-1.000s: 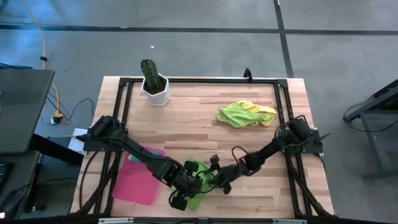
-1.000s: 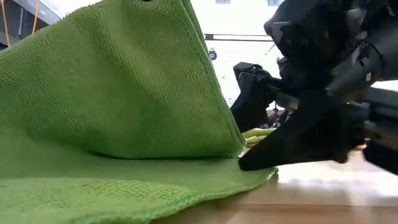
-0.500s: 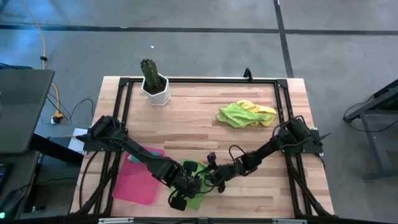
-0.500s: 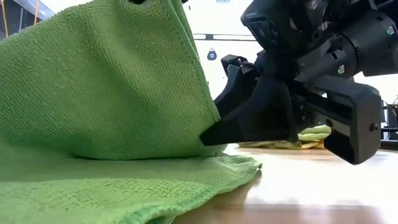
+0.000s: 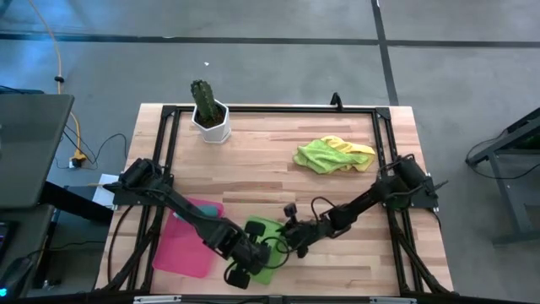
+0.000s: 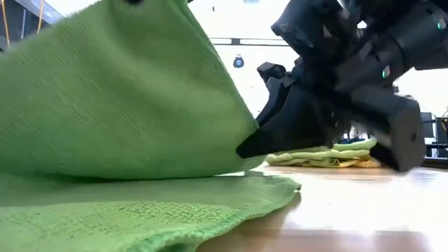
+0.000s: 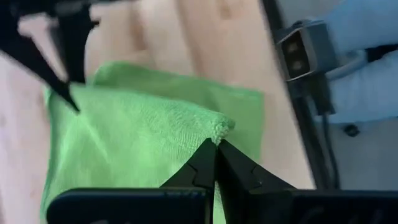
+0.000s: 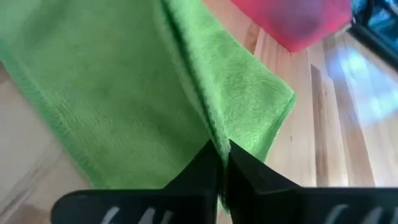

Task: Roll microfiber towels into tight, uniform cylinder then place into a basket
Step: Roll the dark green towel

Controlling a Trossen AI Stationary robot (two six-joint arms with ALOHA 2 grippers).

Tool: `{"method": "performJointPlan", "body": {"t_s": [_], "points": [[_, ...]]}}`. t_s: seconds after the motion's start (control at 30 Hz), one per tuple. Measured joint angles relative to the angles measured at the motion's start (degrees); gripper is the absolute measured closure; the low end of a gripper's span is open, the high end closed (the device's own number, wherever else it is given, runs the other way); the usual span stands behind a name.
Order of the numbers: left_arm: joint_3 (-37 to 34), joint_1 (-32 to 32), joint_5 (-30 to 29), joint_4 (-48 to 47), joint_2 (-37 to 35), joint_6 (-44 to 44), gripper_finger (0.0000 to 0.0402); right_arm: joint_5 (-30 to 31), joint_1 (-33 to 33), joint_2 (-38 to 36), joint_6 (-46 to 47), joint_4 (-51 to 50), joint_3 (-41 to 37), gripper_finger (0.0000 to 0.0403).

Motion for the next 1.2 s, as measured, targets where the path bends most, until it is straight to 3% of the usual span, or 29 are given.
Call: {"method": "performJointPlan", "body": {"t_s": [0.33,0.6,0.87,0.97,1.2], "points": [[0.00,0.55,-12.13,-4.84,-0.22,-1.83,0.0401,1.38,-0.19,-14.73,18.19,-18.47,0.00,0.0401],[-0.04,1.18,-24.08,-5.48,-6.11,-3.32,0.0401,1.29,-0.15,-24.88,27.43,-26.80,-0.02,0.0402],[0.00,2.06,-27.97,-5.60,-12.12,-1.96,0.0401,1.31,-0.17,-31.30,25.52,-30.89,1.21,0.0402],[0.02,2.40,-30.95,-5.24,-13.43,1.23,0.0401,1.41,-0.18,-32.62,25.04,-38.46,5.78,0.0402],[0.00,3.24,-31.95,-3.55,-14.27,9.47,0.0401,1.75,-0.95,-31.69,19.00,-60.45,18.67,0.0403]]}}
